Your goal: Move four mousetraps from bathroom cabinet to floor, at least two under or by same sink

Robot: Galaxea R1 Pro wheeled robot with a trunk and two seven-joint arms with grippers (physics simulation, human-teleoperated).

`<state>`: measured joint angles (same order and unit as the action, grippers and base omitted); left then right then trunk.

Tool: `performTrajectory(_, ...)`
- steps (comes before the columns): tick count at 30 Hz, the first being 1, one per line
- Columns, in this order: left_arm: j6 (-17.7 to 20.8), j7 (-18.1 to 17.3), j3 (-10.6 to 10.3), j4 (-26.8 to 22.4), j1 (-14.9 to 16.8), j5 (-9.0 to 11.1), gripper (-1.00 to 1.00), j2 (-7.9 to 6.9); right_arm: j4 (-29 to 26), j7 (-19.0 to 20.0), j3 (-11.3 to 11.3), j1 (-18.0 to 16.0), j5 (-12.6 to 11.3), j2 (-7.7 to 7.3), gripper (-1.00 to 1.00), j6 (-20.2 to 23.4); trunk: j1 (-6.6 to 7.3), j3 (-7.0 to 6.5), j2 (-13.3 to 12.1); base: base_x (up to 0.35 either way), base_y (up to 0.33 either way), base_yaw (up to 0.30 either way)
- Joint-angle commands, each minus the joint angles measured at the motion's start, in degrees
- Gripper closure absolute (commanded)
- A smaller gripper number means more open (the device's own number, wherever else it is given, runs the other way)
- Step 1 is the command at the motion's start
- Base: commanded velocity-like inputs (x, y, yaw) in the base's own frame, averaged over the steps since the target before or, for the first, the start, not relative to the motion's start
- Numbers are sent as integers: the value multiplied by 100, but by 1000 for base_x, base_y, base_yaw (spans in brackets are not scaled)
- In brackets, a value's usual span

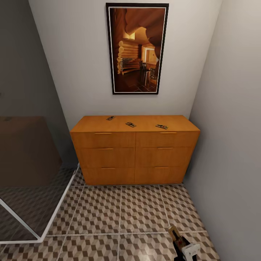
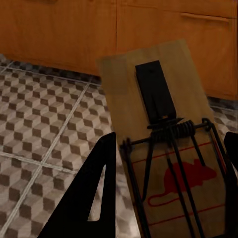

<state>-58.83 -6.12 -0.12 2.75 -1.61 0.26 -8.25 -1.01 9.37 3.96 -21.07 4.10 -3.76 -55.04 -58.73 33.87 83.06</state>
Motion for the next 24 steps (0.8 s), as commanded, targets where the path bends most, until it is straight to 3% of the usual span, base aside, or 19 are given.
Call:
performTrajectory(1,-18,-23,6,5,3,8,-100,-1,3,-6,28,63,-27,0,100,-150,0,3,2,0,0,0)
performTrajectory(3,-8,-18,13,-8,3,13,-100,3,4,-8,30,267,-104,5,100,-496,0,3,2,0,0,0)
performTrajectory(7,312,-15,19,-195,7,17,-100,33,4,2,33,635,-460,15,100,-496,0,3,2,0,0,0)
performTrajectory(10,1054,-19,20,-717,9,17,-100,46,0,19,34,862,-886,22,100,-496,0,3,2,0,0,0)
performTrajectory(12,1410,-21,20,-973,9,18,-100,48,-1,25,34,944,-1029,34,100,-496,0,3,2,0,0,0)
performTrajectory(14,2120,-26,20,-1528,8,18,-100,52,-3,33,34,1086,-1217,83,100,-496,0,3,2,0,0,0)
performTrajectory(24,4483,-29,21,-3733,12,18,-100,192,-4,33,34,1380,-1353,185,100,-496,0,3,2,0,0,0)
